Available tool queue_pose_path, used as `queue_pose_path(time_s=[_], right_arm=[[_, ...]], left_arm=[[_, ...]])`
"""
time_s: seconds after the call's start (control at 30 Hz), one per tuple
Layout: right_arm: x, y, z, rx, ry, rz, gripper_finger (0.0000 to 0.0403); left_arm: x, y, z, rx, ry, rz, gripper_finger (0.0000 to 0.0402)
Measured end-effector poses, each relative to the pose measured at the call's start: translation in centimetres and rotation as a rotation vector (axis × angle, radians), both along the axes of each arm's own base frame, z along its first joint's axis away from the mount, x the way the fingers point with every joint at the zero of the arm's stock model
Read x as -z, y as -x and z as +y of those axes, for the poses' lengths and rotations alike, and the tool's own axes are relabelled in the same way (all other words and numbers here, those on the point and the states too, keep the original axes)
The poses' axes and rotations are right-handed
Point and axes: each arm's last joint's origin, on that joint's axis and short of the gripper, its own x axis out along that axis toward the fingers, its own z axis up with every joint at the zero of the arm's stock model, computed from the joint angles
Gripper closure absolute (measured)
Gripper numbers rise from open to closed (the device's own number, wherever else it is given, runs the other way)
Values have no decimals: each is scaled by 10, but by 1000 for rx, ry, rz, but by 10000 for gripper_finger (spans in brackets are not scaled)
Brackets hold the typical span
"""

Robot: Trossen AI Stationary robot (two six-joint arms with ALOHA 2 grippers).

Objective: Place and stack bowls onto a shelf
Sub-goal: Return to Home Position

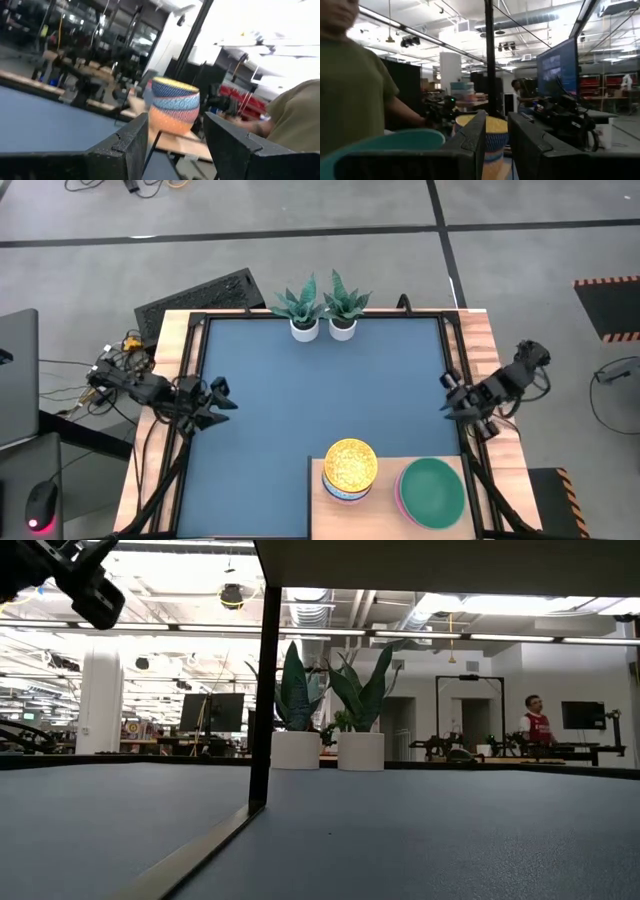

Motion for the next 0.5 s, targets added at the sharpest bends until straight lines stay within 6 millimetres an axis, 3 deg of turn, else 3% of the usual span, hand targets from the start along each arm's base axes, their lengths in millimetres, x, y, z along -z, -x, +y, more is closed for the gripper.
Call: queue_pose_path(time_s=[0.33,0.5], right_arm=[[63,-24,5,135,77,86,297],[71,-30,-2,233,128,161,297]], left_arm=[[22,-6,0,-96,-20,96,226],[30,-8,0,-91,-14,181,226]])
